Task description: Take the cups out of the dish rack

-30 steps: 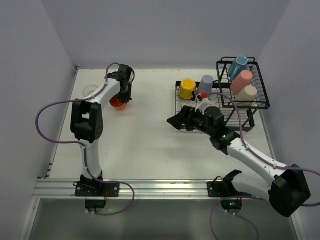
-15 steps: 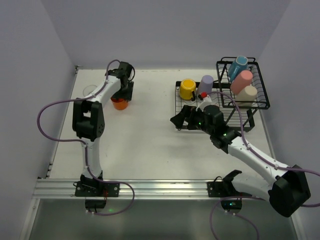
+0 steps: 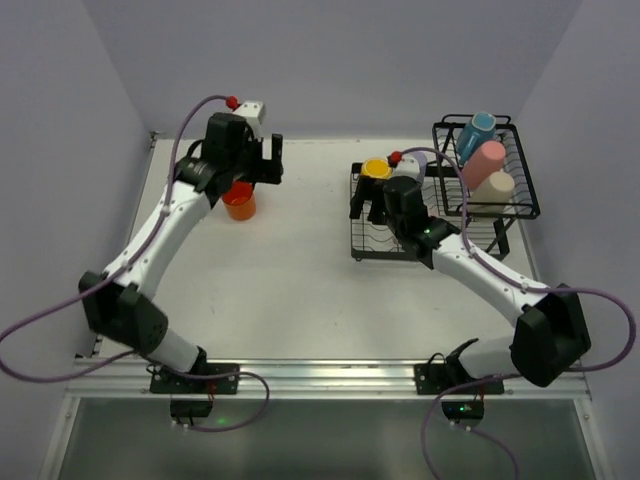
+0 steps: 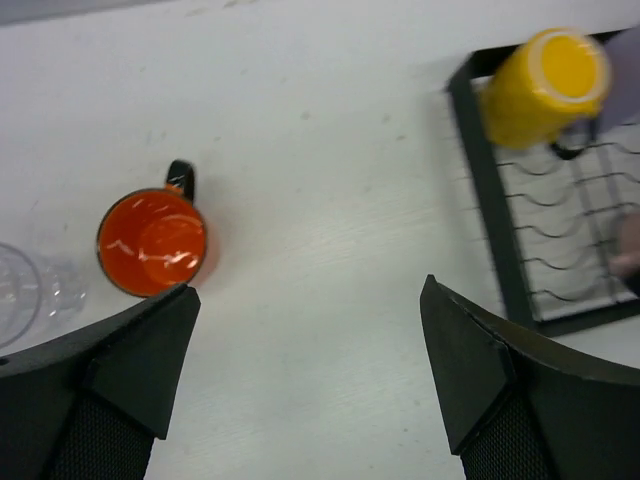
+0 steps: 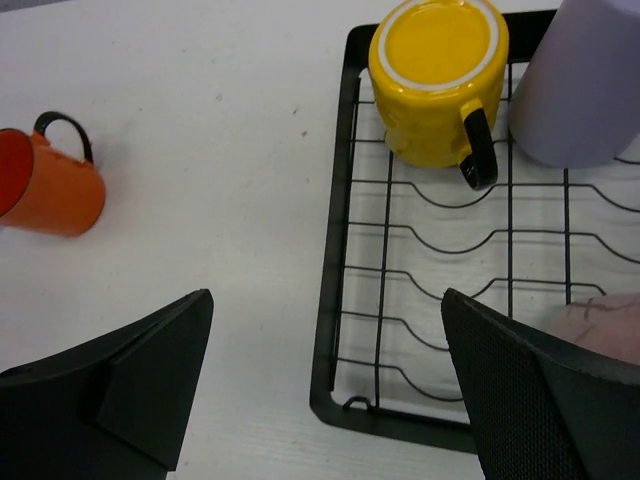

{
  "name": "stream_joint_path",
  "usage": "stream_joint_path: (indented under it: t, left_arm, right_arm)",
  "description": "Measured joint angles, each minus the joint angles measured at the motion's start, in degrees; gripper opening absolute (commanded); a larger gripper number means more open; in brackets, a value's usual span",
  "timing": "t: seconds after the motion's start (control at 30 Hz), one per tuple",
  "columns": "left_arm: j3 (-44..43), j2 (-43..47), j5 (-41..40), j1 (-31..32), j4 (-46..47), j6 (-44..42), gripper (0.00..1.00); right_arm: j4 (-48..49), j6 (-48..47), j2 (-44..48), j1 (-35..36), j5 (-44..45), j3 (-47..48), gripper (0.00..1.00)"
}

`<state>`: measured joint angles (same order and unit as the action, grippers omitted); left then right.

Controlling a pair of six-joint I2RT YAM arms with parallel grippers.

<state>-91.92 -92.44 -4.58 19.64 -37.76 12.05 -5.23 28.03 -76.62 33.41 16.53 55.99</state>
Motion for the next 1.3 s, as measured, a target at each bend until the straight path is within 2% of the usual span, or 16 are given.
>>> stream_joint_path:
  t: [0.1, 0.2, 0.43, 0.53, 0.73, 1.03, 1.3]
  left_arm:
    - [8.6, 13.2, 6.3, 3.2, 6.9, 0.9, 1.00]
    - [16.4, 23.9, 11.4, 3.7, 12.3, 1.6, 1.00]
    - [34.1, 37.4, 18.2, 3.6, 19.3, 2.3, 1.00]
    - [38.3, 40.0, 19.5, 3.6, 19.8, 2.2, 1.00]
    - [40.9, 42.0, 22.3, 3.6, 23.0, 2.1, 1.00]
    - [42.0, 41.9, 25.8, 3.8, 24.9, 2.2, 1.00]
    - [42.1, 41.9, 26.3, 4.1, 24.9, 2.2, 1.00]
  right_arm:
    - [-0.4, -2.3, -5.3, 0.0, 4.2, 4.7, 0.99]
    - [-0.7, -4.5, -10.2, 0.0, 7.4, 9.1, 0.99]
    - [-1.4, -9.9, -23.5, -0.2, 14.5, 20.7, 0.99]
    - [-1.8, -11.4, -29.1, -0.8, 16.0, 25.5, 0.99]
    - [-3.8, -13.4, -36.6, -2.6, 18.8, 32.5, 0.99]
    - [-4.7, -14.2, -39.4, -5.1, 20.4, 36.0, 0.99]
    - [-4.8, -13.5, -41.0, -7.4, 18.1, 37.0, 0.99]
